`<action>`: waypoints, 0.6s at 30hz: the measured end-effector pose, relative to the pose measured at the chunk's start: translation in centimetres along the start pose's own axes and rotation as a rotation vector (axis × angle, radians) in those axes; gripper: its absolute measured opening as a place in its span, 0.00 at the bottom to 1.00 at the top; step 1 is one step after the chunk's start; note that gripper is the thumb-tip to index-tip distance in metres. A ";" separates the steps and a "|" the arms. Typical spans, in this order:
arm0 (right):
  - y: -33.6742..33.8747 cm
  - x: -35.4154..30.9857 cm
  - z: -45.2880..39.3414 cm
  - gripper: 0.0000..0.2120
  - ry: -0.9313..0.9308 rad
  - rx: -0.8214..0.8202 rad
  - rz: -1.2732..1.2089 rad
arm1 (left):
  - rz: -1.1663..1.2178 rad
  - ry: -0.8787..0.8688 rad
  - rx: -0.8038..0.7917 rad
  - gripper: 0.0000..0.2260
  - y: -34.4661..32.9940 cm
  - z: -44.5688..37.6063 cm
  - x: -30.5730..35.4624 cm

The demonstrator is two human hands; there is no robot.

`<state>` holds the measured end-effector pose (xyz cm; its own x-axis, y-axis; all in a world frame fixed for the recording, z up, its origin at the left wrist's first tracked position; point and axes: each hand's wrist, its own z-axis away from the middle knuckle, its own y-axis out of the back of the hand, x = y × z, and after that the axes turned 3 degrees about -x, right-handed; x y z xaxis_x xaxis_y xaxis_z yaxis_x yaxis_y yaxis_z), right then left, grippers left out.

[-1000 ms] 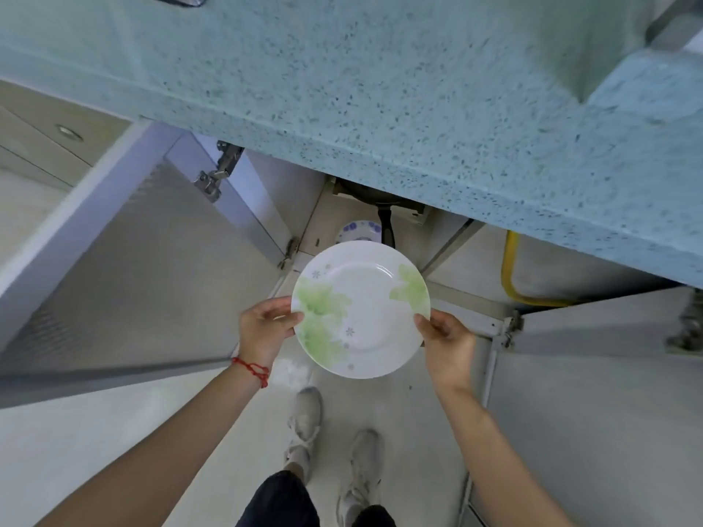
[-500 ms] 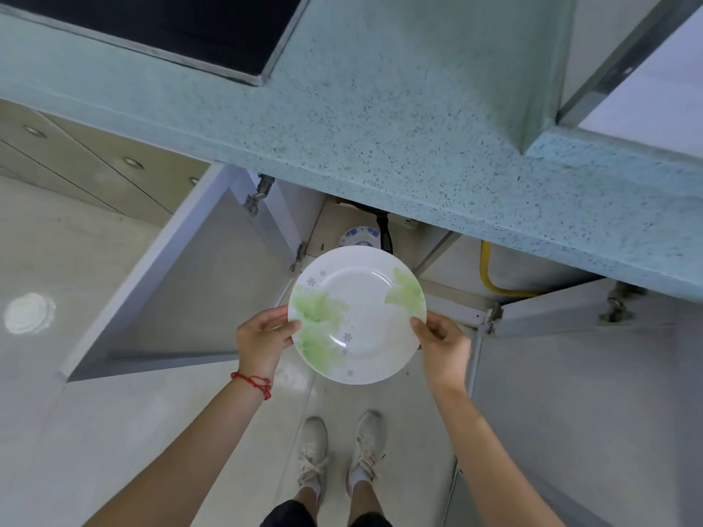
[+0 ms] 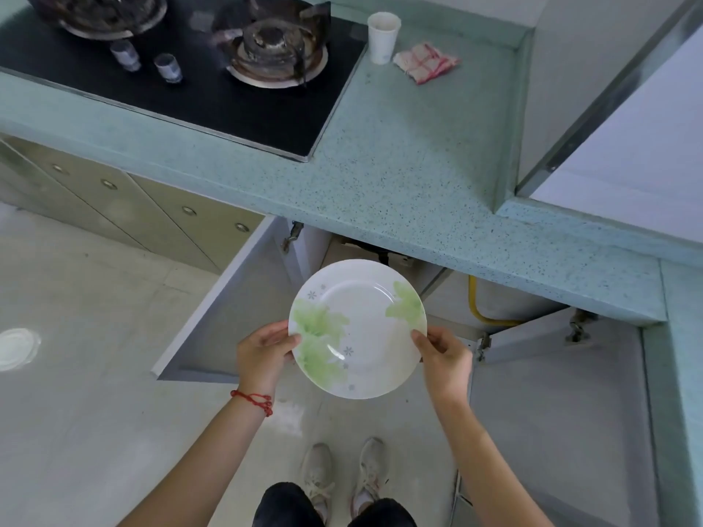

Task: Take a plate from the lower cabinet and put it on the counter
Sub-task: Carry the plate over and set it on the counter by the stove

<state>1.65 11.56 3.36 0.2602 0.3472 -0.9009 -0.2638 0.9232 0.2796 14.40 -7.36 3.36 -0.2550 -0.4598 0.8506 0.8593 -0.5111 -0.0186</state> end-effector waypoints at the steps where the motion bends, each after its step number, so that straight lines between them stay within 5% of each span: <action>1: 0.0 -0.5 0.4 0.09 0.007 -0.003 0.006 | 0.013 -0.004 -0.004 0.10 0.3 0.3 0.5; 11: -1.3 -4.5 3.5 0.16 0.098 -0.057 0.023 | 0.058 -0.055 -0.003 0.10 3.7 2.8 4.1; 18: -3.1 -6.6 3.5 0.10 0.136 -0.192 0.061 | 0.122 -0.080 0.117 0.11 6.1 4.3 4.9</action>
<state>3.98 6.99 9.54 0.1141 0.3638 -0.9245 -0.4507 0.8482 0.2782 20.31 -9.61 9.65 -0.1137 -0.4519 0.8848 0.9285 -0.3653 -0.0672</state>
